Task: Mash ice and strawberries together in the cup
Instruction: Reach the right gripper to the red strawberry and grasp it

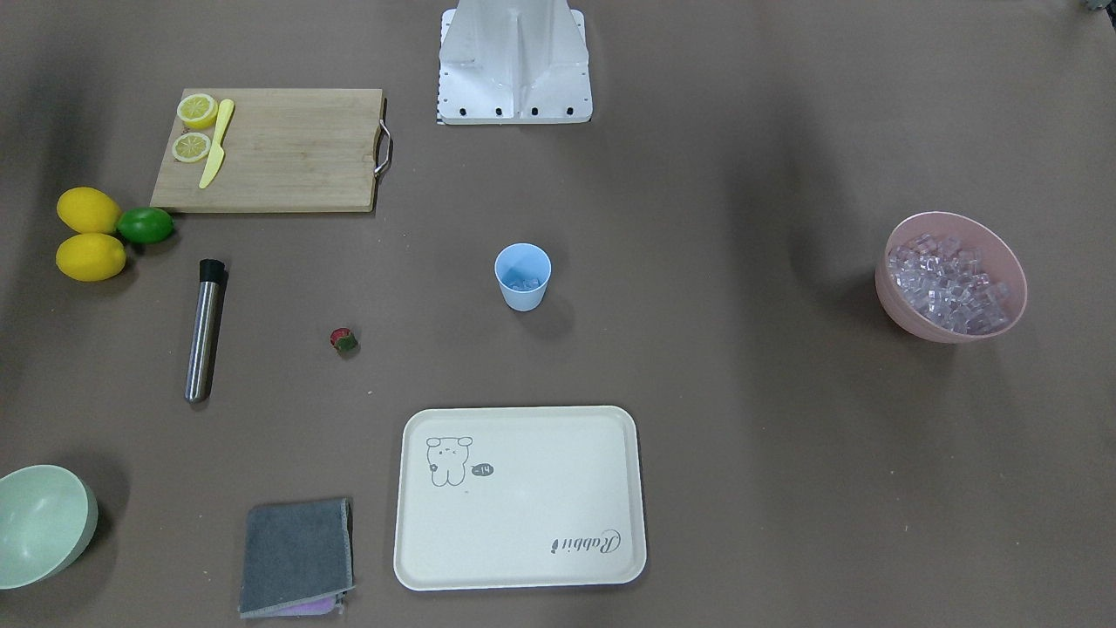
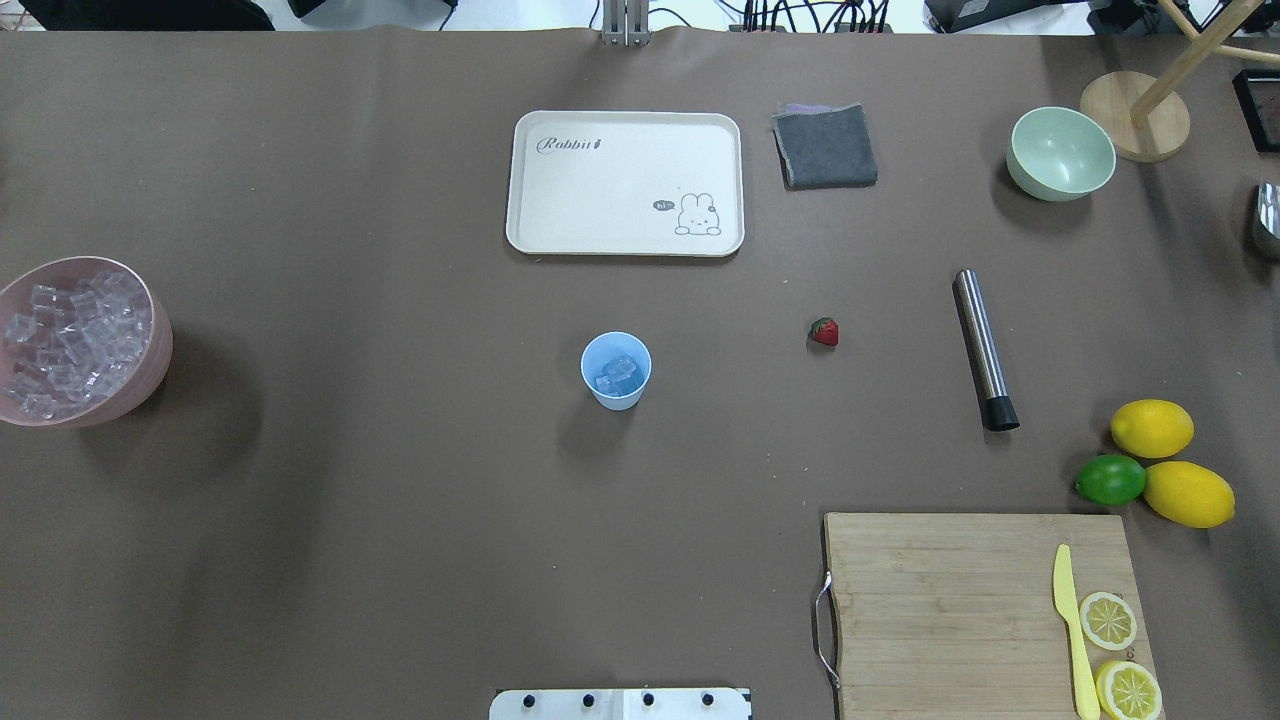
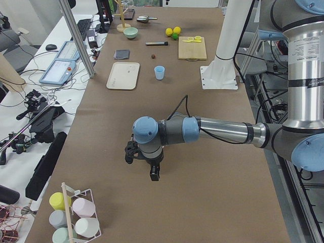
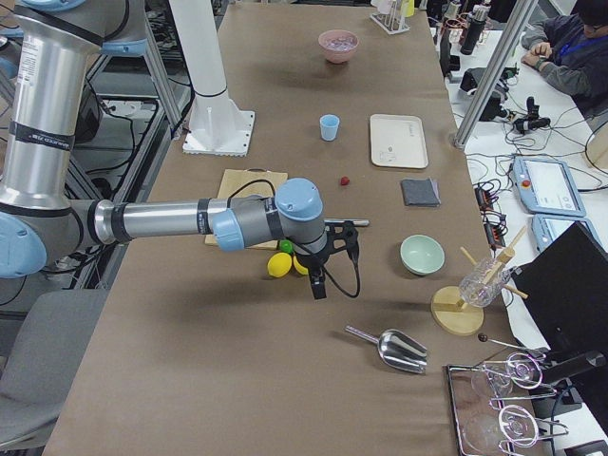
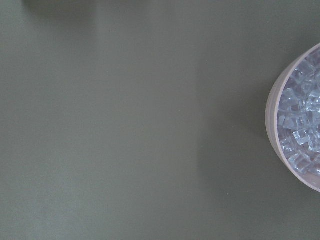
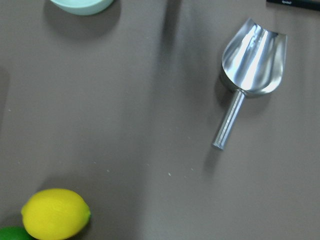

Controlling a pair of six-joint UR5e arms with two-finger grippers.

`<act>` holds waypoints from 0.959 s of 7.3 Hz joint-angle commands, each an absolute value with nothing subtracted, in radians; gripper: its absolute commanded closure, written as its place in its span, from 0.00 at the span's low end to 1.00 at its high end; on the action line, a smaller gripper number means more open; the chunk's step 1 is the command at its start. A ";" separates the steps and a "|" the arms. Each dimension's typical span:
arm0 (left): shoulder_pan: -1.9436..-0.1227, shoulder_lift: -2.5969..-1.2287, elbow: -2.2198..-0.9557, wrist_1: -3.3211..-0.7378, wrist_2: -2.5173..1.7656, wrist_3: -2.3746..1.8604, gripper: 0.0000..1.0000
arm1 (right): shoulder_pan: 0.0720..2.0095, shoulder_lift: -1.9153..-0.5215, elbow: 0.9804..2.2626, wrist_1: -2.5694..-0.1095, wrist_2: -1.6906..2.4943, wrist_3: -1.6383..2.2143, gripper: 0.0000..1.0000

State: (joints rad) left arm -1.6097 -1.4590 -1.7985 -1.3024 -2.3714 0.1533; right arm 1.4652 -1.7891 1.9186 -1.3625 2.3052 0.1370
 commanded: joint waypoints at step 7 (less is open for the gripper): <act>-1.608 -1.459 -1.796 -1.365 -2.372 0.153 0.02 | 0.816 -1.294 1.823 -1.362 1.990 0.714 0.00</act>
